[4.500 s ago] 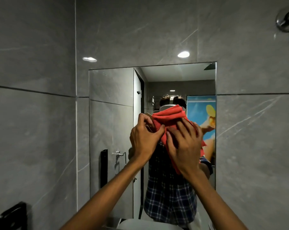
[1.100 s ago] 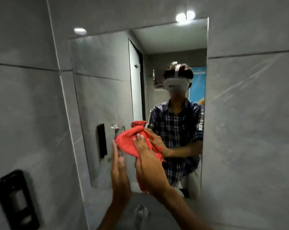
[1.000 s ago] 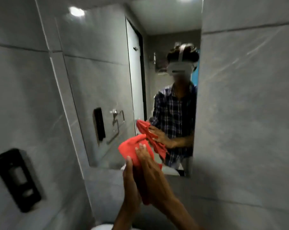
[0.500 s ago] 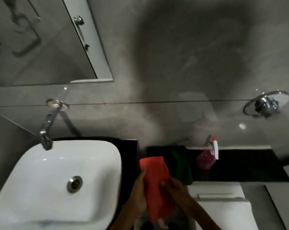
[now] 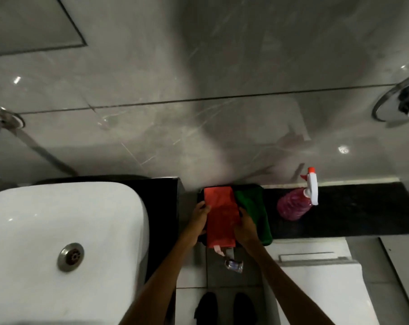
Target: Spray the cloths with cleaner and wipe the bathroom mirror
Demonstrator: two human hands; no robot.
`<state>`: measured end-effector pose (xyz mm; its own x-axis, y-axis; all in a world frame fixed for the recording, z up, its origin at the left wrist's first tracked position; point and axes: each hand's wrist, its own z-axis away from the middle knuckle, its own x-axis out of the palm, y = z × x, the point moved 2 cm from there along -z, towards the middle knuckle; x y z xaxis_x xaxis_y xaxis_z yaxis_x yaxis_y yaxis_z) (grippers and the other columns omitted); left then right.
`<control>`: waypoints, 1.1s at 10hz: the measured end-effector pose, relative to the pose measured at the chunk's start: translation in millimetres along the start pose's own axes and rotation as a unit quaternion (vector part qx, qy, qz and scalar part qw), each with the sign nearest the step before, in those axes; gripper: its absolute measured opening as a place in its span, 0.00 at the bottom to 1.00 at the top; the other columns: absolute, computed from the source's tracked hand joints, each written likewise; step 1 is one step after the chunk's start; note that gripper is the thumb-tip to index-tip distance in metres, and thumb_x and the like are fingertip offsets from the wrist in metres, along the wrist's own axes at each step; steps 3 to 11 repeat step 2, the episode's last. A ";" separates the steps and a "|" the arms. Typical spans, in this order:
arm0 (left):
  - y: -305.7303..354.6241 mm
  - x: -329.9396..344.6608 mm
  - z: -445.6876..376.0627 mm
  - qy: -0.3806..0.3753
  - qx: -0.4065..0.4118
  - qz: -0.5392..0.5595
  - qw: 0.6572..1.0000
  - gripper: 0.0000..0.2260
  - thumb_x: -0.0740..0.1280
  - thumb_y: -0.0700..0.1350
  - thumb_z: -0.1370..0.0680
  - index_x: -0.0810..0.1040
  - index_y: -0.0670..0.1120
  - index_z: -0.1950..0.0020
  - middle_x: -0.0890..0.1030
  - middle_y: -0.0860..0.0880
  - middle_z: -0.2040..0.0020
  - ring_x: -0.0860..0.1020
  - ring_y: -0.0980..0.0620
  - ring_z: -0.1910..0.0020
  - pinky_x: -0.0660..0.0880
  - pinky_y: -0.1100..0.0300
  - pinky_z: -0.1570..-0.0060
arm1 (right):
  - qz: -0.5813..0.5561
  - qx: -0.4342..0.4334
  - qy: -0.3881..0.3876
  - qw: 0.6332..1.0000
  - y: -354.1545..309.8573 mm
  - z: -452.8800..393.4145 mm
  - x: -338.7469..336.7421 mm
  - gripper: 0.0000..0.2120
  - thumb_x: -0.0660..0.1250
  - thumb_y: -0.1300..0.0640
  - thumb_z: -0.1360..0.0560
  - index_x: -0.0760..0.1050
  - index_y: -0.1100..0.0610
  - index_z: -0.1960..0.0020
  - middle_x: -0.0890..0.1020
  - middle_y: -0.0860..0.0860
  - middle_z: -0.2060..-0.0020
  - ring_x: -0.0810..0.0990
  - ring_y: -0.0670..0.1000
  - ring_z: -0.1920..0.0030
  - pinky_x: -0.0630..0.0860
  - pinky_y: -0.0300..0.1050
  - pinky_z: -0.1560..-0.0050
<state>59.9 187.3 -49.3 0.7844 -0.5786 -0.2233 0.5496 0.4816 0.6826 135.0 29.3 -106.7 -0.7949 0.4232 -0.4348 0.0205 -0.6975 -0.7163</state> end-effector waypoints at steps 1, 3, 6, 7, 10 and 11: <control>-51.2 7.0 36.8 0.029 0.044 -0.117 0.992 0.24 0.58 0.46 0.13 0.60 0.42 0.17 0.67 0.39 0.19 0.70 0.42 0.23 0.69 0.53 0.28 | 0.029 0.004 -0.016 0.999 -13.6 44.6 -18.9 0.22 0.57 0.57 0.15 0.66 0.64 0.24 0.76 0.64 0.29 0.79 0.62 0.35 0.75 0.61 0.30; -36.5 -16.7 89.2 0.087 0.230 -0.266 0.932 0.29 0.51 0.55 0.13 0.48 0.45 0.15 0.51 0.45 0.14 0.51 0.46 0.14 0.50 0.49 0.16 | 0.082 -0.038 -0.022 0.996 -47.7 87.6 -39.0 0.34 0.58 0.44 0.16 0.54 0.60 0.17 0.60 0.62 0.18 0.69 0.59 0.23 0.70 0.58 0.24; -36.5 -16.7 89.2 0.087 0.230 -0.266 0.932 0.29 0.51 0.55 0.13 0.48 0.45 0.15 0.51 0.45 0.14 0.51 0.46 0.14 0.50 0.49 0.16 | 0.082 -0.038 -0.022 0.996 -47.7 87.6 -39.0 0.34 0.58 0.44 0.16 0.54 0.60 0.17 0.60 0.62 0.18 0.69 0.59 0.23 0.70 0.58 0.24; -36.5 -16.7 89.2 0.087 0.230 -0.266 0.932 0.29 0.51 0.55 0.13 0.48 0.45 0.15 0.51 0.45 0.14 0.51 0.46 0.14 0.50 0.49 0.16 | 0.082 -0.038 -0.022 0.996 -47.7 87.6 -39.0 0.34 0.58 0.44 0.16 0.54 0.60 0.17 0.60 0.62 0.18 0.69 0.59 0.23 0.70 0.58 0.24; -36.5 -16.7 89.2 0.087 0.230 -0.266 0.932 0.29 0.51 0.55 0.13 0.48 0.45 0.15 0.51 0.45 0.14 0.51 0.46 0.14 0.50 0.49 0.16 | 0.082 -0.038 -0.022 0.996 -47.7 87.6 -39.0 0.34 0.58 0.44 0.16 0.54 0.60 0.17 0.60 0.62 0.18 0.69 0.59 0.23 0.70 0.58 0.24; -36.5 -16.7 89.2 0.087 0.230 -0.266 0.932 0.29 0.51 0.55 0.13 0.48 0.45 0.15 0.51 0.45 0.14 0.51 0.46 0.14 0.50 0.49 0.16 | 0.082 -0.038 -0.022 0.996 -47.7 87.6 -39.0 0.34 0.58 0.44 0.16 0.54 0.60 0.17 0.60 0.62 0.18 0.69 0.59 0.23 0.70 0.58 0.24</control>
